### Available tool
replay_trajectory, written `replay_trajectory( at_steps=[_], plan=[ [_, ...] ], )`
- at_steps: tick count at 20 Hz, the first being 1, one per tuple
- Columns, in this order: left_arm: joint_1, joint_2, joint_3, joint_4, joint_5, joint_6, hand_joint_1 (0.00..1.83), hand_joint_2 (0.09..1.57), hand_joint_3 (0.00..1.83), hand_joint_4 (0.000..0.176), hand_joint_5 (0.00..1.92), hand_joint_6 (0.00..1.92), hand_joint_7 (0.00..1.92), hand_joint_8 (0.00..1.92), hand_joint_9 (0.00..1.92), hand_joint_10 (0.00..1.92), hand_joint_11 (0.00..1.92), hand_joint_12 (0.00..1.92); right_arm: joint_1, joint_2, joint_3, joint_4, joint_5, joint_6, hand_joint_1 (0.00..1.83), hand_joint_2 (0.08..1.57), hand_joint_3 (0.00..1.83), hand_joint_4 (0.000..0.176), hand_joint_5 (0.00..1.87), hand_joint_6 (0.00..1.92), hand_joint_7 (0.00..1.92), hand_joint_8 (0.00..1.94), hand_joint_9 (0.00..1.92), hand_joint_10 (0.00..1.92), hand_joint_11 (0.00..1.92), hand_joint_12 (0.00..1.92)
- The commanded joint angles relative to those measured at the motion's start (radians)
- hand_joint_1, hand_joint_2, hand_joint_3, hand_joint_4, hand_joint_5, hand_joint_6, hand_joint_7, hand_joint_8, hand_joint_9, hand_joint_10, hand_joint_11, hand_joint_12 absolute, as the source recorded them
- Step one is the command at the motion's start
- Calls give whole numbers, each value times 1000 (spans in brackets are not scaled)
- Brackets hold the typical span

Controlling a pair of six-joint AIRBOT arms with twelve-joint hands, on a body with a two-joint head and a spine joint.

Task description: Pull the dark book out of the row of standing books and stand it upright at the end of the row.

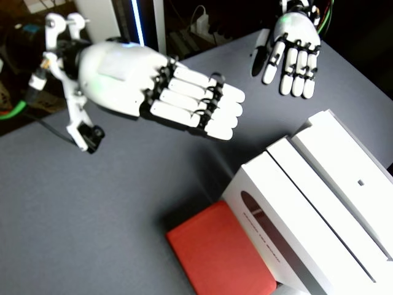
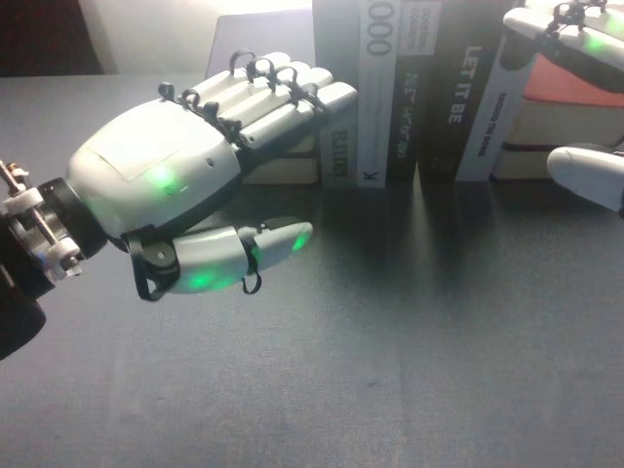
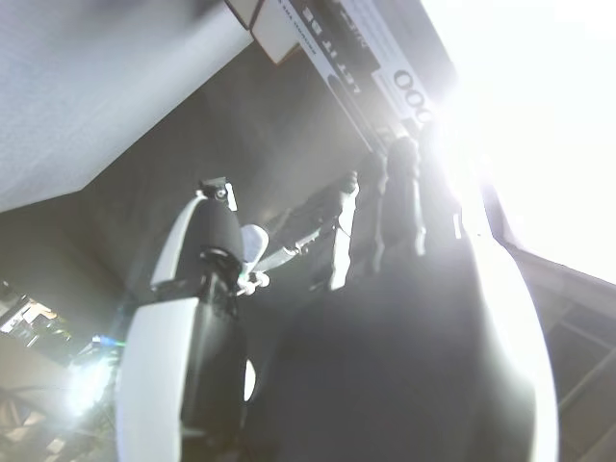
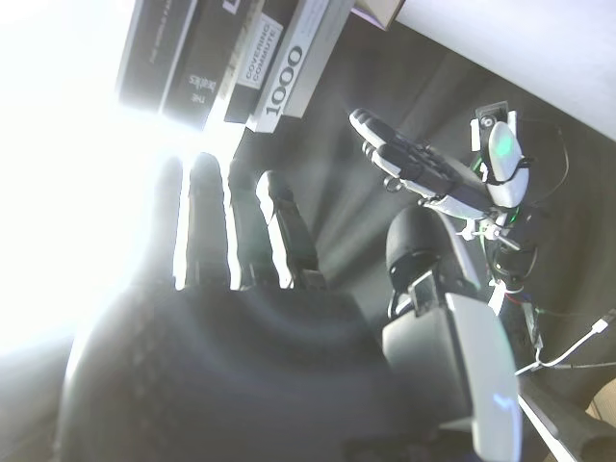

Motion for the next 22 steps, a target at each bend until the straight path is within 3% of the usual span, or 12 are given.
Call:
replay_trajectory(
  at_steps=[1, 2, 3, 7, 10, 11, 13, 16, 17, 18, 20, 22],
  plan=[
    [-9, 3, -8, -10, -141, -2, 184, 1384, 14, 16, 0, 0, 0, 0, 0, 0, 0, 0, 3, 7, -3, 15, 144, 2, 135, 1380, 31, 0, 0, 0, 0, 0, 0, 0, 0, 0],
    [-8, 5, -9, -11, -144, -2, 158, 1395, 14, 21, 0, 0, 0, 0, 0, 0, 0, 0, -1, 8, -5, 15, 150, 6, 151, 1378, 23, 0, 0, 0, 0, 0, 0, 0, 0, 0],
    [-8, 5, -10, -11, -145, -2, 174, 1394, 9, 4, 0, 0, 0, 0, 0, 0, 0, 0, -3, 9, -7, 15, 152, 6, 155, 1378, 21, 0, 0, 0, 0, 0, 0, 0, 0, 0],
    [5, 11, -14, -21, -151, -2, 134, 1403, 5, 27, 0, 0, 0, 0, 0, 0, 0, 0, -4, 10, 1, 25, 164, 6, 147, 1395, 14, 0, 0, 0, 0, 0, 0, 0, 0, 0],
    [21, 25, -22, -32, -157, -1, 215, 1386, 0, 0, 45, 15, 0, 0, 0, 0, 0, 0, 16, 4, 21, 43, 166, -1, 95, 1401, 11, 0, 0, 0, 0, 0, 0, 0, 0, 0],
    [24, 27, -23, -33, -157, -1, 184, 1393, 0, 8, 23, 4, 0, 0, 0, 0, 0, 0, 27, -4, 32, 55, 167, -2, 135, 1408, 11, 0, 0, 0, 0, 0, 0, 0, 0, 0],
    [27, 28, -23, -34, -154, -1, 84, 1396, 2, 48, 0, 0, 0, 0, 0, 0, 0, 0, 55, -18, 50, 89, 167, -33, 205, 1413, 8, 0, 0, 0, 0, 0, 0, 0, 0, 0],
    [30, 28, -23, -34, -146, -1, 89, 1404, 3, 44, 0, 0, 0, 0, 0, 0, 0, 0, 116, -44, 80, 125, 152, -75, 436, 1395, 0, 0, 132, 53, 0, 0, 0, 0, 0, 0],
    [33, 28, -22, -35, -146, -1, 80, 1404, 3, 43, 0, 0, 0, 0, 0, 0, 0, 0, 149, -58, 96, 133, 130, -89, 409, 1416, 5, 0, 189, 72, 0, 0, 0, 0, 0, 0],
    [37, 28, -22, -37, -149, -1, 65, 1405, 3, 54, 0, 0, 0, 0, 0, 0, 0, 0, 180, -73, 112, 143, 104, -109, 199, 1426, 10, 0, 222, 83, 0, 0, 0, 0, 0, 0],
    [41, 27, -22, -40, -152, -1, 105, 1406, 1, 58, 0, 0, 0, 0, 0, 0, 0, 0, 235, -103, 137, 167, 60, -157, 22, 1419, 5, 0, 254, 91, 0, 0, 0, 0, 0, 0],
    [41, 21, -19, -40, -151, -1, 135, 1404, 0, 61, 0, 0, 0, 0, 0, 0, 0, 0, 278, -130, 161, 200, 4, -213, 0, 1410, 1, 0, 283, 102, 0, 0, 0, 0, 0, 0]
  ],
)
